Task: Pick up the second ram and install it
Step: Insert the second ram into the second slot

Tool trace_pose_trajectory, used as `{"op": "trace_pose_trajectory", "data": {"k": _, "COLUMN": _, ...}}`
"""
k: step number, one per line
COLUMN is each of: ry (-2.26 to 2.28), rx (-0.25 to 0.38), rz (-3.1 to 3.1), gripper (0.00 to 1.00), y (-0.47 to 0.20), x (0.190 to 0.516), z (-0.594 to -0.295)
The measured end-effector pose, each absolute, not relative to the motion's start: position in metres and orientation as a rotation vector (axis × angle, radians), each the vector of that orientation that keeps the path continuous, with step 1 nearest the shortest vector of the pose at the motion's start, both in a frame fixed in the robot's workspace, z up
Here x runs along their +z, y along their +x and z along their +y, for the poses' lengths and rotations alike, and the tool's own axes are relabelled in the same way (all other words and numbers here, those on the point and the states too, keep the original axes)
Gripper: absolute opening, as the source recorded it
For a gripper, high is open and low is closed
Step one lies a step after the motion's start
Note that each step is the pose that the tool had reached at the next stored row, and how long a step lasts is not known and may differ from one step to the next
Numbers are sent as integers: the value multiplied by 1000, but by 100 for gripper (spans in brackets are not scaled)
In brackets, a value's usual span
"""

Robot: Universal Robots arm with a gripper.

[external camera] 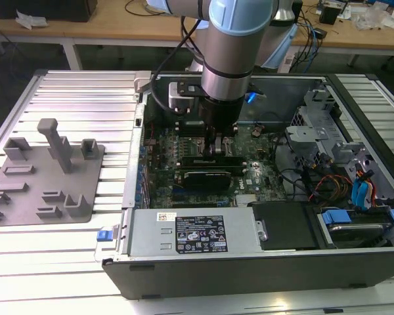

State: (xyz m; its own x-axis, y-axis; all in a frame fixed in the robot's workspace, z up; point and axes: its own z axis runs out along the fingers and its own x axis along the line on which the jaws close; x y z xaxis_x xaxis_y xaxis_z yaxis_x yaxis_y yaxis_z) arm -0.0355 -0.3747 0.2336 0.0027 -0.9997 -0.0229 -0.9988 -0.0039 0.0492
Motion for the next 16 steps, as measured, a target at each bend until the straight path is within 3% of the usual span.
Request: {"op": "trace_pose_trajectory", "data": {"k": 16, "ry": 2213, "rx": -80, "rz": -2202, "gripper": 9, "y": -36, "x": 226, "z": -375}}
